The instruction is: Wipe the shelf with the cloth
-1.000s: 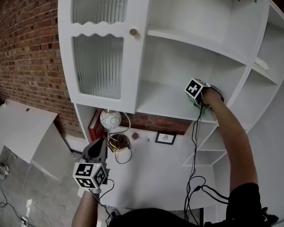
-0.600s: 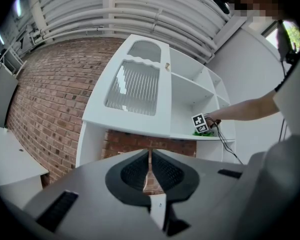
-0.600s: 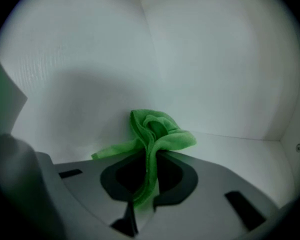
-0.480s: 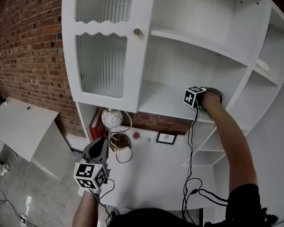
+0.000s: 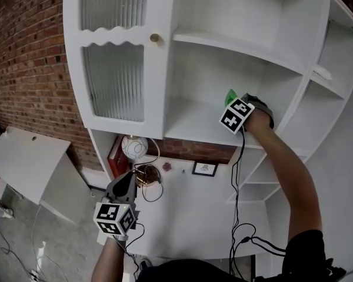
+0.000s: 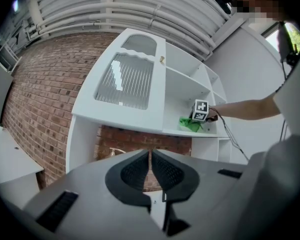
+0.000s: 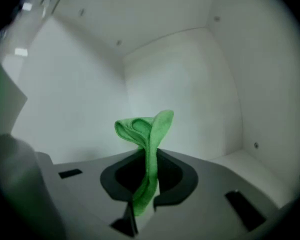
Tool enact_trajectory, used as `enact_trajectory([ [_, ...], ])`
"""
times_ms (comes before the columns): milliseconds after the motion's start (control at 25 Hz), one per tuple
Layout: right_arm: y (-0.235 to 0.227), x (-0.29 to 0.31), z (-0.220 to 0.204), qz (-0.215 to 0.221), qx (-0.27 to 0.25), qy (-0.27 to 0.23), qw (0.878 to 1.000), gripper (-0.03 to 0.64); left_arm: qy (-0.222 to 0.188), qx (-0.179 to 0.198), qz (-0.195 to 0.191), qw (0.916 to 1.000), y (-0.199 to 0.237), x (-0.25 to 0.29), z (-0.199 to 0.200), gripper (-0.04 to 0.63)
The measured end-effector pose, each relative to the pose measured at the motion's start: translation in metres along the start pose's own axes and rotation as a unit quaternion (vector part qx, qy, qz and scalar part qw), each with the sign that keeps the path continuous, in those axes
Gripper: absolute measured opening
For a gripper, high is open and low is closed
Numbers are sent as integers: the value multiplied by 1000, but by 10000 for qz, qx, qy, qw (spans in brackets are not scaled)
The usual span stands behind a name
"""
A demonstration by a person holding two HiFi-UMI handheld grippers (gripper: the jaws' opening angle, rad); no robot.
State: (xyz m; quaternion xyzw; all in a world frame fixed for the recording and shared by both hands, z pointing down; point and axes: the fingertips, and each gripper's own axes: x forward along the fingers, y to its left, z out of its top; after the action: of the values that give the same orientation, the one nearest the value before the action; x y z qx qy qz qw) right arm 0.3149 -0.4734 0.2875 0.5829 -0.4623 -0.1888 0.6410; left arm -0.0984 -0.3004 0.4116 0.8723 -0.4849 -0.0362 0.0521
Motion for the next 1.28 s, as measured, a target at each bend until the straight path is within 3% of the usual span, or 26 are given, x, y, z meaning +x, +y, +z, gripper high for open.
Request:
enact_trajectory([
  [80, -3, -17, 23, 318, 797, -714, 9938, 40, 52, 25, 68, 10000, 2, -1, -1, 20],
  [160, -8, -31, 42, 525, 1280, -1229, 9827, 40, 68, 37, 169, 9998, 6, -5, -1, 20],
  [280, -6, -48, 76, 1319, 2111, -1912, 9494, 41, 23, 46, 354, 9994, 12, -17, 6, 20],
  [480, 25, -66, 131, 3309, 3456, -2372, 8454, 41, -119, 157, 743, 9970, 28, -47, 25, 20],
  [640, 48, -76, 170, 4183, 3842, -2489, 7846, 41, -158, 252, 1116, 9933, 45, -74, 31, 20],
  [720, 62, -88, 189, 4796, 4070, -2498, 7362, 41, -158, 254, 1247, 9917, 52, -84, 32, 20],
  [800, 77, -102, 207, 5498, 4330, -2444, 6712, 40, -152, 242, 1308, 9910, 56, -90, 32, 20],
  [840, 84, -107, 213, 5743, 4396, -2394, 6478, 41, -142, 226, 1319, 9909, 56, -92, 31, 20],
  [880, 91, -109, 218, 5868, 4393, -2341, 6387, 40, -127, 206, 1323, 9909, 57, -93, 29, 20],
  [920, 96, -109, 220, 5884, 4336, -2290, 6429, 40, -110, 187, 1324, 9910, 57, -94, 27, 20],
  [960, 100, -107, 221, 5828, 4244, -2243, 6557, 41, -92, 170, 1326, 9910, 57, -94, 26, 20],
  [1160, 114, -91, 220, 5321, 3555, -2090, 7394, 41, -23, 105, 1352, 9908, 64, -95, 19, 20],
  [1280, 119, -87, 218, 5125, 3297, -2082, 7650, 41, 8, 56, 1321, 9912, 66, -93, 15, 20],
])
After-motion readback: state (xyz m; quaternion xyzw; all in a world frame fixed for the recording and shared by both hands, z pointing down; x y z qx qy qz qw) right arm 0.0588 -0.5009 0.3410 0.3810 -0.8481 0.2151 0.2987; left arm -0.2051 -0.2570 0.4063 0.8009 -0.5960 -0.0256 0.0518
